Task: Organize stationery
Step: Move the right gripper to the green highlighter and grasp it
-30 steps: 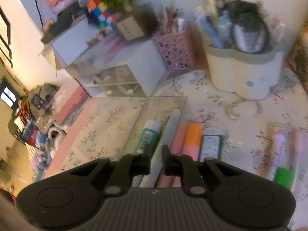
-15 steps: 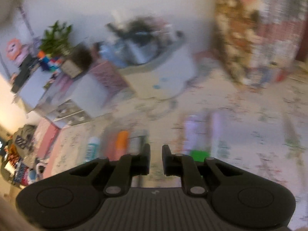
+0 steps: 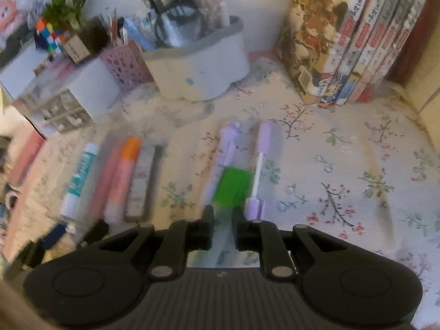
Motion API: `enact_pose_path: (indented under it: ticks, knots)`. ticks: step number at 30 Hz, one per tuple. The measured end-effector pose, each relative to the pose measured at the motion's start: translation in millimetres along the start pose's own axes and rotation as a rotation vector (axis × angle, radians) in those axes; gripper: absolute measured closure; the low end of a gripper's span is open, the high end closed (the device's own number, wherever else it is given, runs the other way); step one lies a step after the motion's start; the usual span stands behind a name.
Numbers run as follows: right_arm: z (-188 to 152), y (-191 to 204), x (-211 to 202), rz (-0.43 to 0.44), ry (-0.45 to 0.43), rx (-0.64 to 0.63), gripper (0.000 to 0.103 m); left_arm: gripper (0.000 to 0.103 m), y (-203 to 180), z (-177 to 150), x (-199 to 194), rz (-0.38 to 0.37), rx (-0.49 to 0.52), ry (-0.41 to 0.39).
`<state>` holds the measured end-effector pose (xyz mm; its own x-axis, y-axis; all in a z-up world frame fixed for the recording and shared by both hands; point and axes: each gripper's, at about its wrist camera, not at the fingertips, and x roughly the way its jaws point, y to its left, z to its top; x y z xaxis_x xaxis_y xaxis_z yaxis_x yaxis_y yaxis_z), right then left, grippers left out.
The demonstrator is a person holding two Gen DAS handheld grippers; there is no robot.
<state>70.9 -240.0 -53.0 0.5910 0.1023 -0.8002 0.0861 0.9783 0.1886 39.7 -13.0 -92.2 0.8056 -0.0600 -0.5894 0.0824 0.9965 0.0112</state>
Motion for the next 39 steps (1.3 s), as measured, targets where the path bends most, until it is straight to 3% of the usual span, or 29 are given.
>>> enact_pose_path:
  ticks: [7, 11, 17, 33, 39]
  knots:
    - [-3.7, 2.6, 0.5, 0.008, 0.002, 0.006, 0.096, 0.031, -0.6, -0.3, 0.1, 0.002, 0.003, 0.000]
    - [-5.0, 9.1, 8.2, 0.022, 0.016, -0.010, 0.087, 0.031, -0.3, -0.3, 0.2, 0.002, 0.003, 0.000]
    - [-5.9, 6.2, 5.7, 0.040, -0.011, 0.024, 0.092, 0.031, -0.3, -0.7, -0.3, 0.000, 0.005, -0.001]
    - [-4.9, -10.6, 0.8, 0.111, -0.047, 0.168, 0.092, 0.031, -0.8, -0.3, -0.4, 0.001, 0.005, -0.001]
    - [-0.8, -3.1, -2.1, 0.151, -0.071, 0.165, 0.092, 0.031, -1.2, -0.3, -0.4, 0.002, 0.005, -0.001]
